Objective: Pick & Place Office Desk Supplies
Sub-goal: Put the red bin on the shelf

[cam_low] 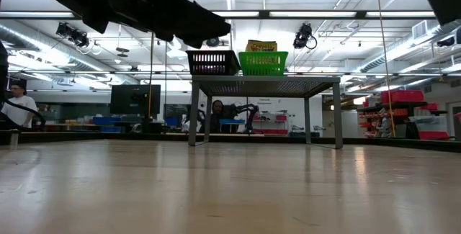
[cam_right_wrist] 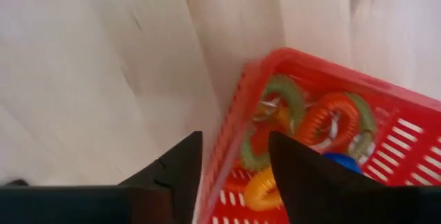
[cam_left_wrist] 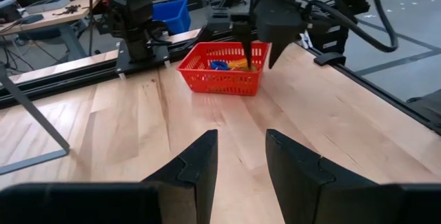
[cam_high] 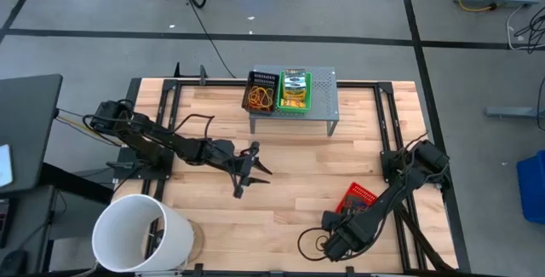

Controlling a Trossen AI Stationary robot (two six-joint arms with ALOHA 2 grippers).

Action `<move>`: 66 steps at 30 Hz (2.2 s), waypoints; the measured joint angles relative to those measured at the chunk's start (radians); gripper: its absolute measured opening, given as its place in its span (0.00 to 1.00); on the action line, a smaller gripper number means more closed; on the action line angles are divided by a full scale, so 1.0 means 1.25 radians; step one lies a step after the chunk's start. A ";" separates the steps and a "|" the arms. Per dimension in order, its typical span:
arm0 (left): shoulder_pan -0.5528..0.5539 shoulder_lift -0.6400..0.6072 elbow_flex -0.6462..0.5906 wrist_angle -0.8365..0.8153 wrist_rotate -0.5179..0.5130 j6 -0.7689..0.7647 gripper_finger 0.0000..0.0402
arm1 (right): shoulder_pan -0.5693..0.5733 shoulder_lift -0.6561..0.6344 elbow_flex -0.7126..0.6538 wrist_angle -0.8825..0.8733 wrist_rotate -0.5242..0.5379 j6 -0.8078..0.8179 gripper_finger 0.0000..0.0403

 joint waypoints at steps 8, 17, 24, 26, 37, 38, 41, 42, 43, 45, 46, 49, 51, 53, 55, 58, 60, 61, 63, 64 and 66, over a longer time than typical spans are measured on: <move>0.000 0.000 0.000 0.000 0.000 -0.001 0.32 | 0.003 0.001 -0.011 0.045 0.028 -0.059 0.04; 0.000 0.000 0.000 0.000 0.000 -0.006 0.32 | 0.007 0.002 -0.011 -0.055 0.205 -0.032 0.02; 0.000 0.000 0.000 0.000 0.000 -0.006 0.32 | -0.009 0.002 -0.011 -0.239 0.318 0.013 0.02; 0.000 0.000 0.000 0.000 0.000 -0.010 0.32 | -0.017 0.002 -0.010 -0.271 0.318 -0.001 0.02; 0.000 0.000 0.001 0.000 0.000 -0.016 0.32 | -0.106 -0.004 0.075 -0.338 0.353 -0.206 0.02; 0.000 0.000 0.001 0.000 0.000 -0.016 0.32 | -0.117 -0.006 0.080 -0.337 0.365 -0.227 0.02; 0.000 0.000 0.001 0.000 0.000 -0.018 0.32 | -0.157 -0.025 0.098 -0.337 0.402 -0.275 0.02; 0.000 0.000 0.001 0.000 0.001 -0.018 0.32 | -0.172 -0.035 0.102 -0.338 0.414 -0.283 0.02; 0.000 0.000 0.001 0.001 0.002 -0.019 0.32 | -0.186 -0.044 0.106 -0.338 0.430 -0.290 0.02; 0.000 0.000 0.001 0.001 0.008 -0.021 0.32 | -0.211 -0.063 0.111 -0.338 0.461 -0.299 0.02; 0.000 0.000 0.001 0.001 0.011 -0.021 0.32 | -0.222 -0.072 0.114 -0.339 0.473 -0.310 0.02; 0.000 0.000 0.001 0.001 0.014 -0.021 0.32 | -0.254 -0.102 0.116 -0.339 0.486 -0.357 0.02; 0.000 0.000 0.001 0.002 0.014 -0.021 0.32 | -0.277 -0.120 0.116 -0.338 0.485 -0.394 0.02; 0.000 0.000 0.001 0.002 0.014 -0.021 0.32 | -0.303 -0.140 0.116 -0.338 0.486 -0.432 0.02; 0.000 0.000 0.001 0.003 0.014 -0.020 0.32 | -0.329 -0.160 0.116 -0.339 0.487 -0.466 0.02; 0.000 0.000 0.001 0.002 0.014 -0.019 0.32 | -0.367 -0.185 0.116 -0.338 0.485 -0.514 0.02; 0.000 0.000 0.001 0.002 0.014 -0.015 0.32 | -0.389 -0.199 0.116 -0.339 0.482 -0.555 0.02; 0.000 0.000 0.001 0.004 0.014 -0.013 0.32 | -0.401 -0.206 0.116 -0.339 0.480 -0.574 0.02; 0.000 0.000 0.001 0.010 0.014 -0.013 0.32 | -0.426 -0.217 0.116 -0.339 0.474 -0.615 0.02; 0.001 0.000 0.001 0.015 0.014 -0.012 0.32 | -0.439 -0.221 0.116 -0.338 0.472 -0.632 0.02; 0.001 0.000 0.001 0.022 0.014 -0.012 0.32 | -0.465 -0.229 0.116 -0.338 0.464 -0.669 0.02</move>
